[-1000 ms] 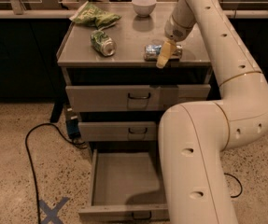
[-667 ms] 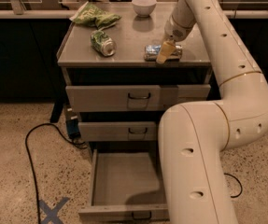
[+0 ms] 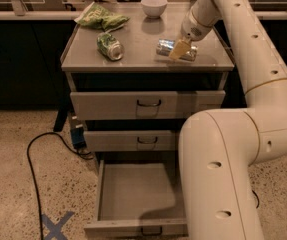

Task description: Place redbull can into bottom drawer

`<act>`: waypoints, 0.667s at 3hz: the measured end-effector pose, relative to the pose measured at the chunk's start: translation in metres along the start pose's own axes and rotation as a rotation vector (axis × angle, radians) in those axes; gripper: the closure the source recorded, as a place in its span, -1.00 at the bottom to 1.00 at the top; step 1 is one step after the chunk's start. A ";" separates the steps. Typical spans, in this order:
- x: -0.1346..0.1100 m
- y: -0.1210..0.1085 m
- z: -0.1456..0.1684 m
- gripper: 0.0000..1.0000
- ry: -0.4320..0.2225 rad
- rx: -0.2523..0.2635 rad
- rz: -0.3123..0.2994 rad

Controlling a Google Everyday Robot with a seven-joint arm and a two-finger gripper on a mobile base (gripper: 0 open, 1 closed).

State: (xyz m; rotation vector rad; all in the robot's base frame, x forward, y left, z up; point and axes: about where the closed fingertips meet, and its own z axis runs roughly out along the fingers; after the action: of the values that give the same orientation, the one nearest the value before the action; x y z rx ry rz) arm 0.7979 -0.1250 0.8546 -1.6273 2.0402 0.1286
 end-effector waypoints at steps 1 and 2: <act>-0.011 0.017 -0.028 1.00 -0.087 -0.031 0.000; -0.026 0.038 -0.060 1.00 -0.183 -0.033 -0.022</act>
Offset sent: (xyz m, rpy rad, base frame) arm -0.1707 0.0454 0.0192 0.2461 0.0161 0.1472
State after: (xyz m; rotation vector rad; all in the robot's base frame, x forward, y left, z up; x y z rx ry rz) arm 0.7460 -0.1149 0.9089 -1.5954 1.8899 0.2938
